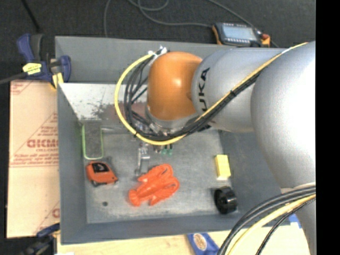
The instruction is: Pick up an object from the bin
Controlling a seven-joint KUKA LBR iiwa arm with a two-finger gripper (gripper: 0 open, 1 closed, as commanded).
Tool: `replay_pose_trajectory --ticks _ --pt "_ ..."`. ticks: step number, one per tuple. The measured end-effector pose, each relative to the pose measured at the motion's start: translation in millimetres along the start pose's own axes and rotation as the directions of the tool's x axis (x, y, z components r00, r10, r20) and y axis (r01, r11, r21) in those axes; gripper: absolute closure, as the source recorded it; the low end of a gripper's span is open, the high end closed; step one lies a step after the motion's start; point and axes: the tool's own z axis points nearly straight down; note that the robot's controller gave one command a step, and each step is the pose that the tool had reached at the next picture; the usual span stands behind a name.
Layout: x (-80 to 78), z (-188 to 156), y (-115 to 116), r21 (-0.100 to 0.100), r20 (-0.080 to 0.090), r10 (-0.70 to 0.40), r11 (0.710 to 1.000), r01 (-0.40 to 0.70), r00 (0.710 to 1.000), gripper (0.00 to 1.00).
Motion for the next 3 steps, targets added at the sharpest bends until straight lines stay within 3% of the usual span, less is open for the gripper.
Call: replay_pose_trajectory --ticks 1,2,3 --pt "-1.9 -5 -1 -0.001 0.008 0.003 1.000 -0.003 1.000 0.00" --pt "20.9 45 -35 0.003 0.014 -0.283 0.959 0.283 0.959 0.00" --pt "27.2 59 -51 0.003 0.004 -0.394 0.919 0.394 0.919 0.00"
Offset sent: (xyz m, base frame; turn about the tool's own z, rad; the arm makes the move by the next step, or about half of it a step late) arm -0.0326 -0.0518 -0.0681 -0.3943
